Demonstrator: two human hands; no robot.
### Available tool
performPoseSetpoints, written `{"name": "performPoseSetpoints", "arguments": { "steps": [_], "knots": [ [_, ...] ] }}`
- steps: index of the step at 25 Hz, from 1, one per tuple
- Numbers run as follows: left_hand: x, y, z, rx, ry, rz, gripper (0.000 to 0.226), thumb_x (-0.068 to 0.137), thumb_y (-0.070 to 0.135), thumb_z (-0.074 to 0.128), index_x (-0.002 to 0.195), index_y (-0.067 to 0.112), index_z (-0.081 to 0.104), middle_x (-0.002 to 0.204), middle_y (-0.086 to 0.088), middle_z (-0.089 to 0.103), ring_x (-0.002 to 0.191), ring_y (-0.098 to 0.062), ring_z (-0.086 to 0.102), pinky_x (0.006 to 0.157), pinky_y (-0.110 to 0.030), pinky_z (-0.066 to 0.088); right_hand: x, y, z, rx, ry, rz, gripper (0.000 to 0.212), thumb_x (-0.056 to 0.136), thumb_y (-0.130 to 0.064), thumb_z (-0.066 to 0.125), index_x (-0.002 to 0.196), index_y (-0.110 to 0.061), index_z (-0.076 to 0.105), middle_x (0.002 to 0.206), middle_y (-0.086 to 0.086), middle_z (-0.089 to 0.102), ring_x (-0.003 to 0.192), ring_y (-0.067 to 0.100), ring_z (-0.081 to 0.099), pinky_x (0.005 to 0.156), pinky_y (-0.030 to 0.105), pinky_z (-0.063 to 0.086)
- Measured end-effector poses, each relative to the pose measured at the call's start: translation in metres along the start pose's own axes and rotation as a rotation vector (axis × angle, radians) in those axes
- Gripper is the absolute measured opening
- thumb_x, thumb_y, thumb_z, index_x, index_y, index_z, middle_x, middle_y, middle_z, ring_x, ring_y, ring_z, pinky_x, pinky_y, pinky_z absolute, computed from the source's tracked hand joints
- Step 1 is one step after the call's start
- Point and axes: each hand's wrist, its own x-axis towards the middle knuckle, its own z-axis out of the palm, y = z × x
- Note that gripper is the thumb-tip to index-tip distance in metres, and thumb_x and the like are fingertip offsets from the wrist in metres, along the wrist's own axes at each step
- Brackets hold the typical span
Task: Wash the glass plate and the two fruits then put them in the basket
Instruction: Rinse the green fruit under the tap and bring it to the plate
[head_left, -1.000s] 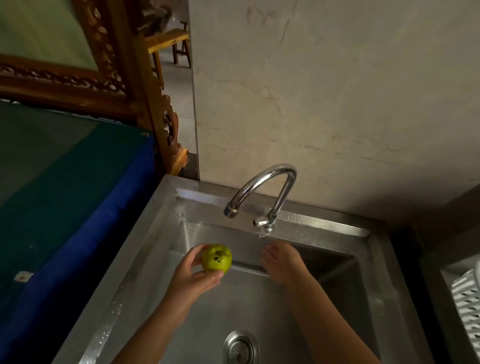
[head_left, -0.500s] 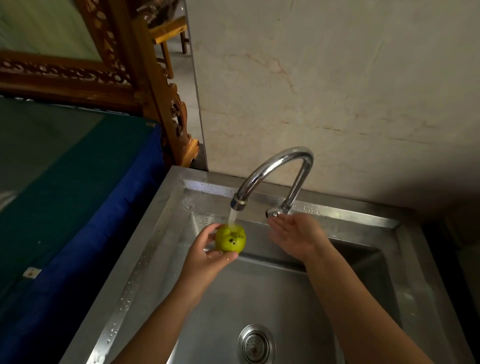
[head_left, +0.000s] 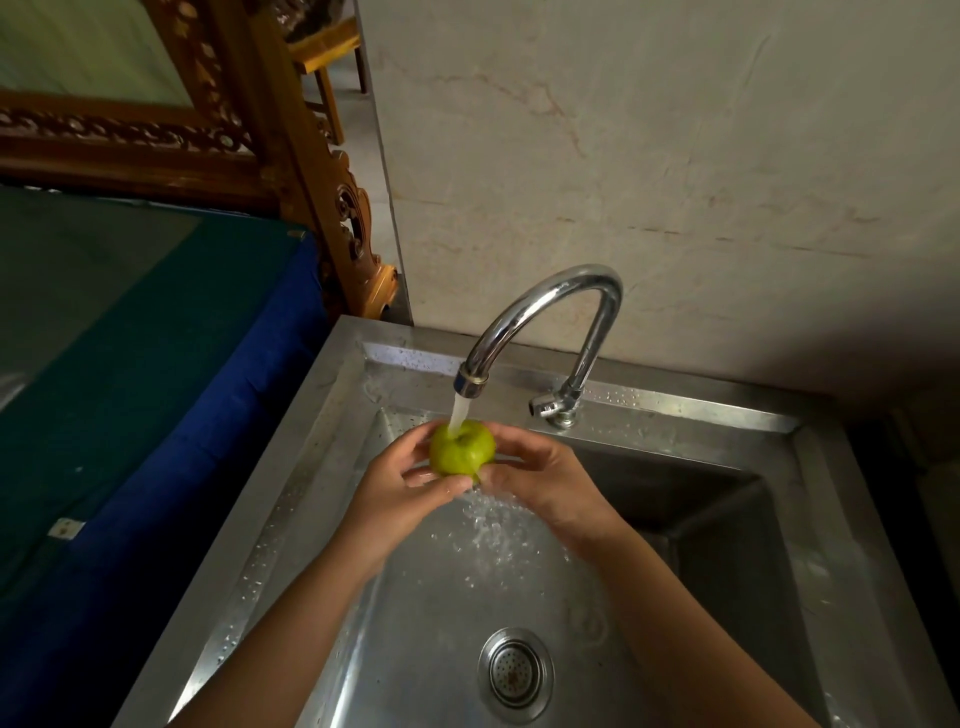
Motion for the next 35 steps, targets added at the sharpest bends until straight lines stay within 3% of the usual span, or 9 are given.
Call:
{"name": "performPoseSetpoints", "arguments": {
  "steps": [5, 9, 13, 16, 21, 24, 28, 31, 35],
  "knots": [
    [-0.005, 0.004, -0.010, -0.105, -0.082, -0.020, 0.050, 0.078, 0.014, 0.067, 0.122, 0.032, 0.053, 0.116, -0.001, 0.065, 0.103, -0.013, 0.067, 0.074, -0.022, 0.056, -0.003, -0.005, 0.008, -0.030, 0.015, 0.003, 0.050, 0.077, 0.008, 0.065, 0.118, -0.020, 0.061, 0.109, 0.003, 0.067, 0.091, 0.011, 0.068, 0.078, 0.022, 0.055],
    [-0.007, 0.009, -0.006, -0.248, -0.037, -0.156, 0.021, 0.083, 0.033, 0.056, 0.104, 0.036, 0.057, 0.102, -0.008, 0.068, 0.079, -0.015, 0.073, 0.063, -0.025, 0.058, -0.008, -0.016, 0.008, -0.250, -0.083, 0.019, 0.073, 0.075, 0.009, 0.066, 0.137, -0.023, 0.044, 0.113, 0.001, 0.064, 0.079, 0.013, 0.067, 0.075, 0.023, 0.057],
    [-0.006, 0.015, -0.002, -0.277, -0.059, -0.293, 0.020, 0.089, 0.040, 0.047, 0.097, 0.024, 0.055, 0.086, -0.017, 0.070, 0.068, -0.022, 0.073, 0.056, -0.028, 0.059, -0.005, -0.027, 0.010, -0.253, -0.128, -0.006, 0.058, 0.076, 0.007, 0.066, 0.128, -0.014, 0.051, 0.116, 0.001, 0.058, 0.074, 0.018, 0.065, 0.066, 0.019, 0.058],
    [-0.009, 0.016, -0.004, -0.245, -0.108, -0.272, 0.022, 0.091, 0.038, 0.045, 0.108, 0.028, 0.053, 0.111, -0.008, 0.062, 0.087, -0.020, 0.071, 0.063, -0.031, 0.060, -0.007, -0.026, 0.012, -0.170, -0.103, 0.077, 0.036, 0.082, -0.002, 0.063, 0.116, -0.013, 0.057, 0.103, 0.006, 0.061, 0.070, 0.013, 0.065, 0.063, 0.017, 0.058],
    [-0.014, 0.008, -0.008, -0.239, -0.194, -0.139, 0.046, 0.078, 0.028, 0.064, 0.112, 0.054, 0.050, 0.126, 0.004, 0.049, 0.101, -0.018, 0.068, 0.069, -0.029, 0.058, -0.004, -0.015, 0.021, -0.070, 0.077, 0.231, 0.035, 0.087, -0.025, 0.060, 0.117, -0.005, 0.057, 0.086, 0.008, 0.066, 0.065, 0.015, 0.064, 0.059, 0.017, 0.058],
    [-0.013, -0.002, -0.006, -0.198, -0.147, -0.139, 0.056, 0.073, 0.018, 0.071, 0.118, 0.046, 0.051, 0.122, -0.002, 0.053, 0.096, -0.019, 0.070, 0.067, -0.027, 0.058, -0.002, -0.016, 0.024, -0.061, 0.102, 0.317, 0.025, 0.090, -0.034, 0.054, 0.104, -0.015, 0.062, 0.083, 0.008, 0.068, 0.066, 0.017, 0.069, 0.056, 0.018, 0.057],
    [-0.008, -0.007, -0.002, -0.251, -0.070, -0.185, 0.038, 0.082, 0.017, 0.065, 0.108, 0.044, 0.057, 0.096, -0.006, 0.074, 0.086, -0.022, 0.073, 0.064, -0.025, 0.058, 0.001, -0.013, 0.026, 0.029, 0.089, 0.399, 0.031, 0.095, -0.031, 0.046, 0.110, -0.007, 0.059, 0.085, 0.010, 0.066, 0.065, 0.015, 0.069, 0.057, 0.019, 0.057],
    [-0.007, -0.010, -0.001, -0.325, -0.056, -0.227, 0.033, 0.082, 0.016, 0.064, 0.099, 0.045, 0.060, 0.102, -0.008, 0.072, 0.086, -0.023, 0.073, 0.064, -0.024, 0.058, 0.003, -0.009, 0.020, 0.084, 0.134, 0.465, 0.034, 0.095, -0.028, 0.045, 0.117, -0.003, 0.055, 0.094, 0.015, 0.063, 0.068, 0.019, 0.069, 0.056, 0.023, 0.058],
    [-0.007, -0.010, -0.002, -0.462, -0.083, -0.251, 0.034, 0.083, 0.014, 0.059, 0.106, 0.038, 0.061, 0.112, -0.013, 0.065, 0.088, -0.026, 0.072, 0.065, -0.023, 0.058, 0.021, -0.008, -0.013, 0.143, 0.511, 0.487, 0.034, 0.091, -0.027, 0.053, 0.108, 0.003, 0.054, 0.100, 0.019, 0.059, 0.084, 0.027, 0.063, 0.067, 0.031, 0.056]
  ]
}}
